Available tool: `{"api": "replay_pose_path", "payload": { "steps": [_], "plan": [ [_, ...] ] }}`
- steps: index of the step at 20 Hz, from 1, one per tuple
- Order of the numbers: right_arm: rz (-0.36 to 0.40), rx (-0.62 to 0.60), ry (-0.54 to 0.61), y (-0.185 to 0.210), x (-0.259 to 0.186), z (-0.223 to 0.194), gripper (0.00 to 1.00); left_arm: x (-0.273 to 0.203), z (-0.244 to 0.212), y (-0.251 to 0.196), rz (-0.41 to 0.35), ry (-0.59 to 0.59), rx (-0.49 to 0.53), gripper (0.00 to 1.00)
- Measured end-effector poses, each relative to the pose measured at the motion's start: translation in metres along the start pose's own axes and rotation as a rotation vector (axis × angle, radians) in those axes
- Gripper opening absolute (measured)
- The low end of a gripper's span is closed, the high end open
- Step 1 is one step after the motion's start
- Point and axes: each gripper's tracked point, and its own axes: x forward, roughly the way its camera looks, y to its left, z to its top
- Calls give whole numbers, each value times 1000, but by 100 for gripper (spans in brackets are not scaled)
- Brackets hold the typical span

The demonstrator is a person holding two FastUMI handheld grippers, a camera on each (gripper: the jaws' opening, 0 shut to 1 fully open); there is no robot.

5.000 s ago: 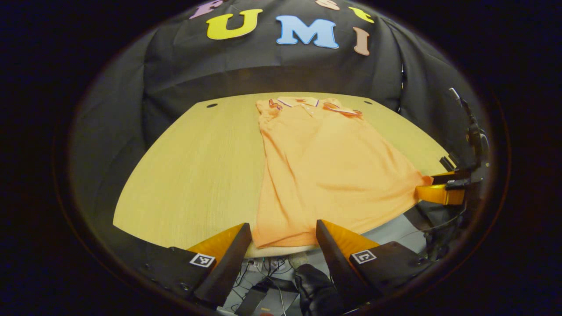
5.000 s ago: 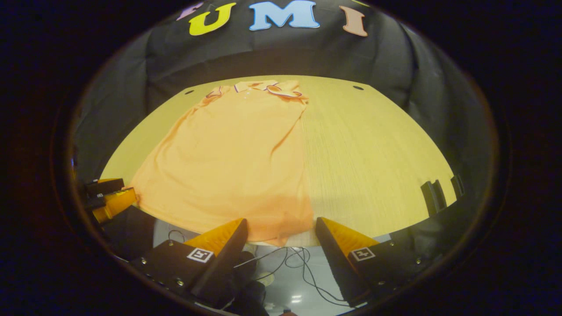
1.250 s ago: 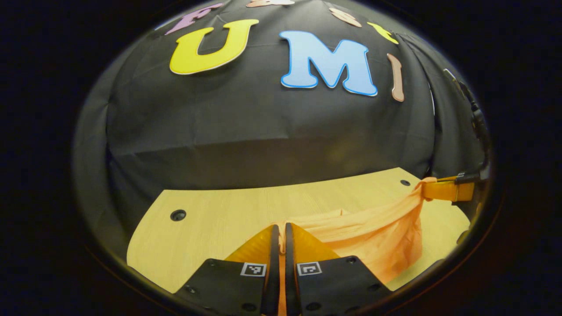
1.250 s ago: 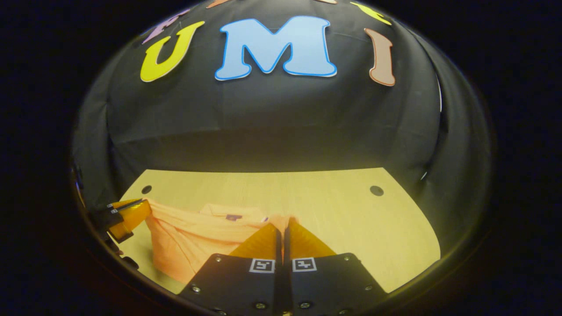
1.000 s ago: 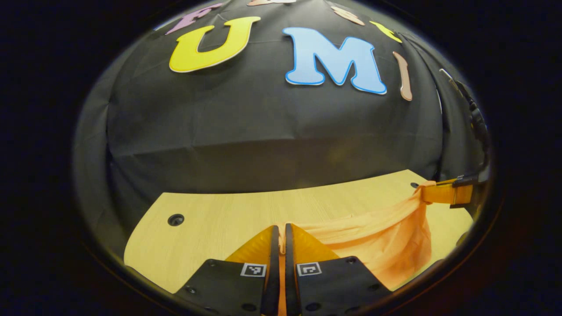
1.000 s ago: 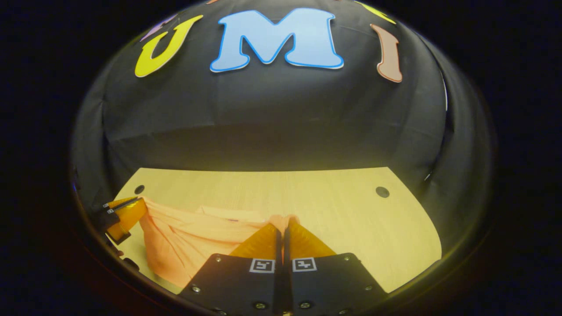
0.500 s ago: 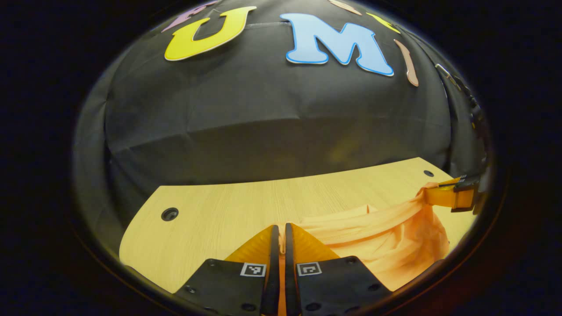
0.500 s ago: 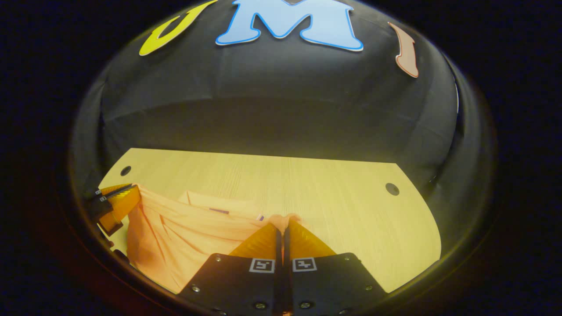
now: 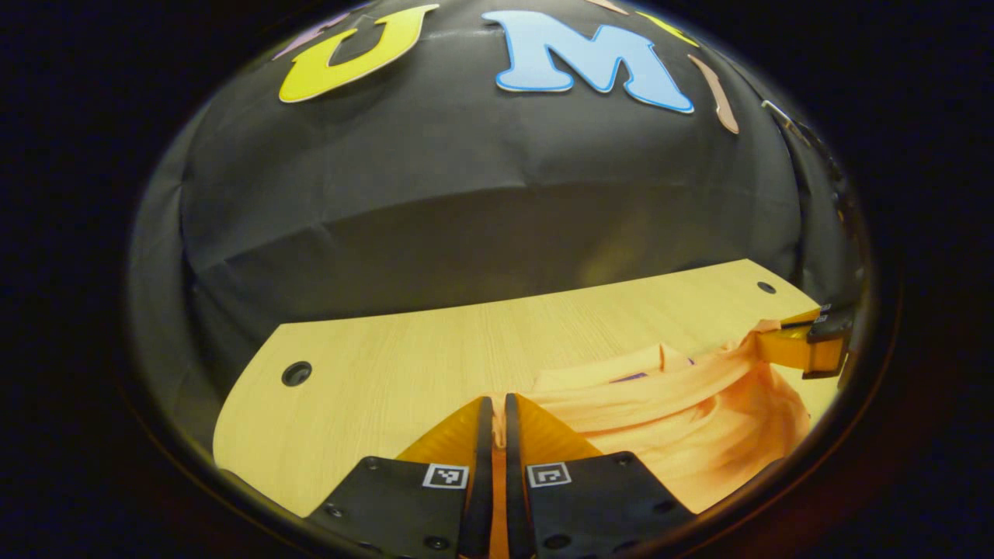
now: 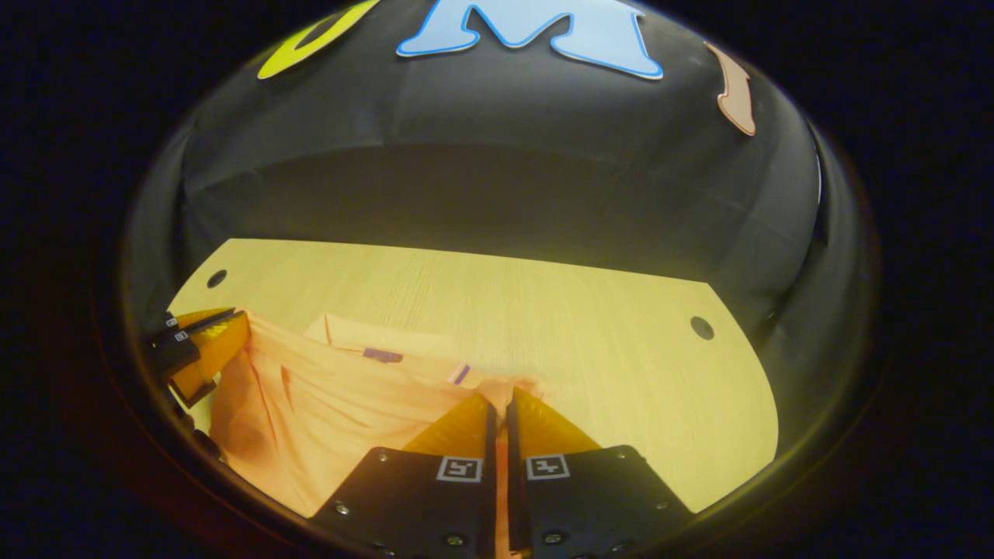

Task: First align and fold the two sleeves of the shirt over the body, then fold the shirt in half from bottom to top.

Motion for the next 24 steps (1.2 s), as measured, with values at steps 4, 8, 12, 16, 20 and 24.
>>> {"api": "replay_pose_path", "payload": {
  "steps": [4, 8, 12, 16, 20, 24],
  "plan": [
    [3, -14, 12, 1, 0, -3, 6, 0, -1, 1, 3, 7, 3, 20],
    [1, -26, 2, 2, -4, -1, 13, -3, -2, 1, 5, 13, 7, 29],
    [-4, -31, -10, -1, -12, 4, 42, -8, 2, 1, 3, 8, 8, 51],
    [-16, -24, -29, -5, -21, 10, 60, -15, 11, 0, -2, -7, 11, 71],
    [-33, -21, -57, -9, -33, 18, 89, -23, 20, -1, -8, -28, 13, 84],
    [-37, -12, -106, -11, -51, 32, 91, -38, 37, -1, -2, -65, 18, 99]
  ]
}}
